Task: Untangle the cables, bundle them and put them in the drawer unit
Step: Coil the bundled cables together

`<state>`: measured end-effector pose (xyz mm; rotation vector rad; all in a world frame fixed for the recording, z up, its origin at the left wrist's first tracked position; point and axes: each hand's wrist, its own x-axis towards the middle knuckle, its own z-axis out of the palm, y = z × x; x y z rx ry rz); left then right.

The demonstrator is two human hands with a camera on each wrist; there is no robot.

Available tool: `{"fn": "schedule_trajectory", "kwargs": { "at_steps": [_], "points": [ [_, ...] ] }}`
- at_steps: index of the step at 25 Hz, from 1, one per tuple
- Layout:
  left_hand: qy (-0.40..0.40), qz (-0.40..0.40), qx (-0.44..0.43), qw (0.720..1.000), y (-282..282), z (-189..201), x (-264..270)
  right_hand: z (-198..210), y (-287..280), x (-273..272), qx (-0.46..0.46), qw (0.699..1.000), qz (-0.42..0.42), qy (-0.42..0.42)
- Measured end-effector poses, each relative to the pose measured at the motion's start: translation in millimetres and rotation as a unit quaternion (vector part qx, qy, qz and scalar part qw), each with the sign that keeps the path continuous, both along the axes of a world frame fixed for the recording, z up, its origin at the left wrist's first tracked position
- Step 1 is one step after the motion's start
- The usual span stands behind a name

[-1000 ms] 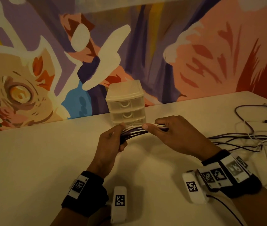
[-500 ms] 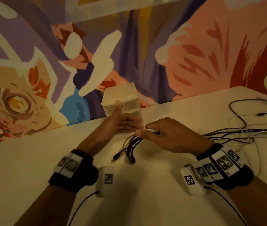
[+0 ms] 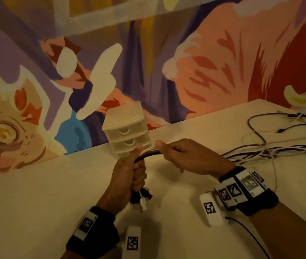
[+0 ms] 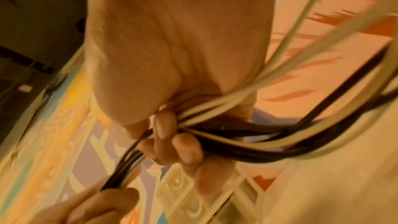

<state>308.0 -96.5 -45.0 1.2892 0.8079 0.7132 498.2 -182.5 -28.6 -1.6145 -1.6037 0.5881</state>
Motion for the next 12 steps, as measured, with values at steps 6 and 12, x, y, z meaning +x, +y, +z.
{"fn": "schedule_trajectory", "kwargs": {
  "at_steps": [6,12],
  "points": [
    [-0.044,-0.054,-0.053,0.996,-17.2,5.9,-3.3,-6.1,10.5,-17.9,0.090,0.992,-0.084,-0.010],
    [-0.068,0.014,-0.019,0.997,-20.3,4.5,-11.0,-9.1,4.0,-23.9,-0.041,0.998,-0.010,0.036]
  ]
}}
